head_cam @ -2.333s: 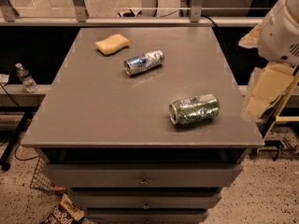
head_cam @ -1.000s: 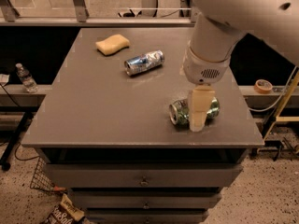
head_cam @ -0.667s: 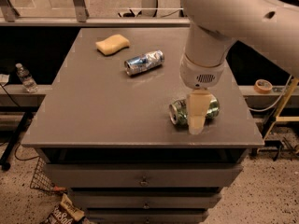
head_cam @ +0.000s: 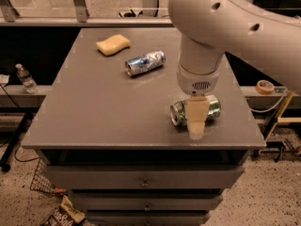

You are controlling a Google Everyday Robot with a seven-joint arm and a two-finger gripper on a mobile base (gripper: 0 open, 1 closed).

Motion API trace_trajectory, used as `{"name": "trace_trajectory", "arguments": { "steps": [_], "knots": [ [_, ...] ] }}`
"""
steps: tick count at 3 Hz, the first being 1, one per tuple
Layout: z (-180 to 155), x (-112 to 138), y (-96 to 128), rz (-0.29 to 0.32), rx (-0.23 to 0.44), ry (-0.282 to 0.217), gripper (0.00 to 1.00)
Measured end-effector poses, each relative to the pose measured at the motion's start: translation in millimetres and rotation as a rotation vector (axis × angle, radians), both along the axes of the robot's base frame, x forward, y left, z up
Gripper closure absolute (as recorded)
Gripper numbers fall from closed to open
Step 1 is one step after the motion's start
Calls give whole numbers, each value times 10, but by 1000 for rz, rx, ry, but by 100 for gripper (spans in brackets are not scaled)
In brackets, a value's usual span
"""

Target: Place green can upright

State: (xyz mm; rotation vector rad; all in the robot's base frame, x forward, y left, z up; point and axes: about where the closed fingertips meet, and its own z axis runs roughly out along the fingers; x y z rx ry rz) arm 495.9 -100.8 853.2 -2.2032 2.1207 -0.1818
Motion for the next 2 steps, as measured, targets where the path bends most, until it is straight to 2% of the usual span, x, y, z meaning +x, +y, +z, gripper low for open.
{"name": "trace_trajectory", "arguments": {
  "steps": [1,2],
  "knots": [
    [-36,-19,7,9,-18,-5,18],
    [-75,-23,16,24,5,4,49]
  ]
}}
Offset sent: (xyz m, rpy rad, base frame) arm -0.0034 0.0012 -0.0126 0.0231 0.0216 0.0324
